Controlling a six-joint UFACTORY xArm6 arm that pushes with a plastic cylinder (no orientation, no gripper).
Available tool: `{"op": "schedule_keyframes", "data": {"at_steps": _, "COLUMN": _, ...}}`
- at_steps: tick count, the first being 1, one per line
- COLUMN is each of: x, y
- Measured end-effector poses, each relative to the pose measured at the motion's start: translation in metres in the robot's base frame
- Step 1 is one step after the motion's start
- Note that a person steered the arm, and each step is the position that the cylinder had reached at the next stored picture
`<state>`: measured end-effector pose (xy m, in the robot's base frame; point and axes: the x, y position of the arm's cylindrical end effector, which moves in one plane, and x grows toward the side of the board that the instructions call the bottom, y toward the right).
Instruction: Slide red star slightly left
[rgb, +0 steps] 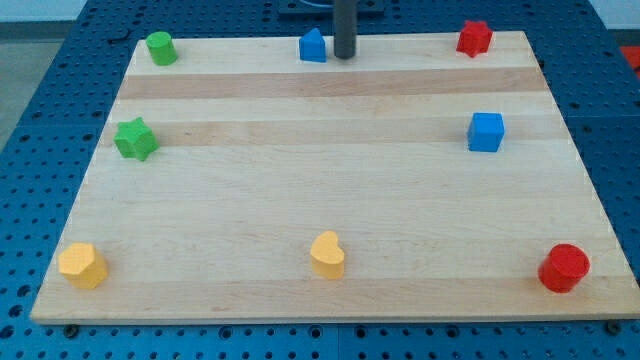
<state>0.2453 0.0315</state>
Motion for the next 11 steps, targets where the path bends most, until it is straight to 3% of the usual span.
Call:
{"op": "schedule_keyframes", "data": {"at_steps": 2, "x": 0.036, "y": 0.043}}
{"op": "schedule_keyframes", "data": {"at_steps": 4, "x": 0.034, "y": 0.177}}
{"op": "schedule_keyframes", "data": {"at_steps": 6, "x": -0.045, "y": 0.243}}
{"op": "schedule_keyframes", "data": {"at_steps": 7, "x": -0.053, "y": 0.235}}
{"op": "schedule_keyframes", "data": {"at_steps": 10, "x": -0.025, "y": 0.090}}
{"op": "schedule_keyframes", "data": {"at_steps": 11, "x": -0.026, "y": 0.086}}
